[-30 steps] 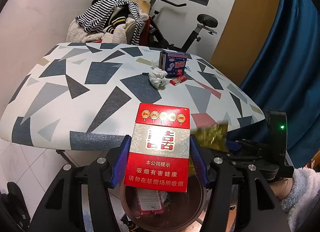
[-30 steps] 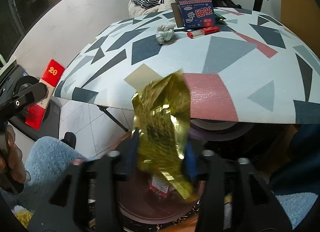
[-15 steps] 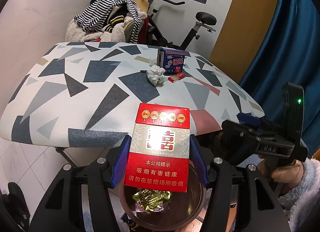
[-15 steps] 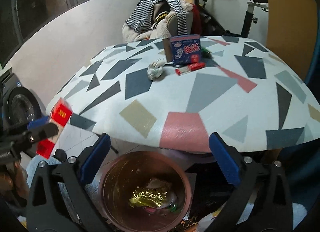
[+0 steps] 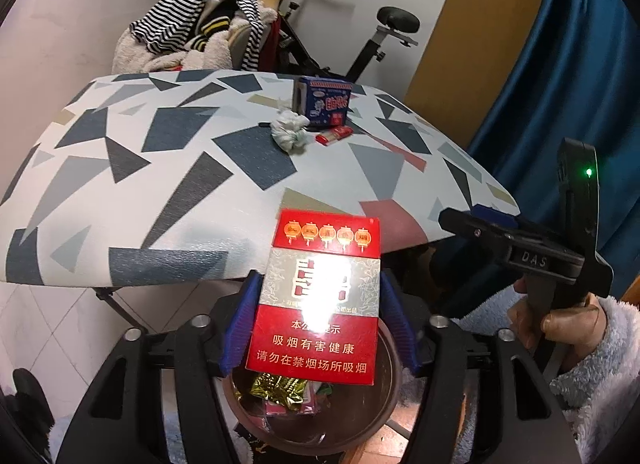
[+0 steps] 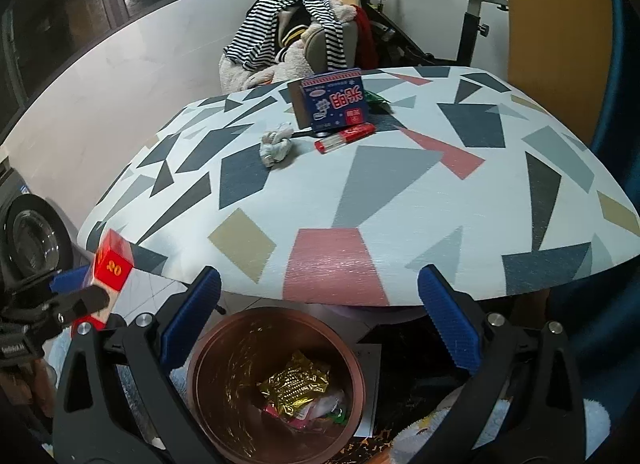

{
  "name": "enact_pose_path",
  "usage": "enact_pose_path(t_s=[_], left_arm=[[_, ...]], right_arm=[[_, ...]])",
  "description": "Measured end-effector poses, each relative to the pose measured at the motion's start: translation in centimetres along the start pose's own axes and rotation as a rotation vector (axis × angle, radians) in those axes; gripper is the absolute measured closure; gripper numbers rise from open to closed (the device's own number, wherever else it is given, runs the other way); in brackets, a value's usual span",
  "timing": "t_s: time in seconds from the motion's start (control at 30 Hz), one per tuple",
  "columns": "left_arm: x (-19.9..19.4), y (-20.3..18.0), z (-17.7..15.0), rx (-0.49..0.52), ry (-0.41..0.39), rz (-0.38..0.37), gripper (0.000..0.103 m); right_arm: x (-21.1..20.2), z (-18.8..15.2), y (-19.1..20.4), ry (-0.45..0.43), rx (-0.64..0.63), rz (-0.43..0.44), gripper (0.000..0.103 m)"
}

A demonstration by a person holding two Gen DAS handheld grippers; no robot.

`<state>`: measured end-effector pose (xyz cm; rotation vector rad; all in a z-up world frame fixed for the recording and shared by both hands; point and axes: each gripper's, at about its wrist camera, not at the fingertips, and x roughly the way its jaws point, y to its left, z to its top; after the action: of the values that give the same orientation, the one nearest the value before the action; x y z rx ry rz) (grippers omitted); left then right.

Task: Collect trash
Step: 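Lower the red cigarette box into the bin and open the left gripper, then grasp the red lighter with the right gripper while the left gripper grasps the white tissue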

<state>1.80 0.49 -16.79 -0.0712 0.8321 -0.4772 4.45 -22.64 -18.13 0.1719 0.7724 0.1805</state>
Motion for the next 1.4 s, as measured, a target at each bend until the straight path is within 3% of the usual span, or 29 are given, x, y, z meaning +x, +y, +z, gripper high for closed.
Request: enact_pose_path(t_s=[0.07, 0.23, 0.4, 0.7, 1.4], left_arm=[[-0.1, 0.0, 0.0, -0.004, -0.014, 0.004, 0.022], [-0.6, 1.1, 0.4, -0.046, -0.047, 0.092, 0.007], [-1.1, 3.4, 1.0, -0.124, -0.057, 0.144, 0.007], [-1.7, 4.8, 2.2, -0.099, -0.093, 0.195, 0.007], [0.2, 4.2, 6.7, -0.04, -0.116, 0.188, 0.007]], right_arm=[[0.0, -0.1, -0.2, 0.002, 0.005, -0.003, 0.006], [0.2, -0.3, -0.5, 0.013, 0.014, -0.007, 0.006], [0.4, -0.2, -0.8, 0.025, 0.02, -0.01, 0.006], [1.3, 0.2, -0.8, 0.038, -0.001, -0.026, 0.006], [4.9, 4.8, -4.2, 0.085, -0.088, -0.087, 0.006]])
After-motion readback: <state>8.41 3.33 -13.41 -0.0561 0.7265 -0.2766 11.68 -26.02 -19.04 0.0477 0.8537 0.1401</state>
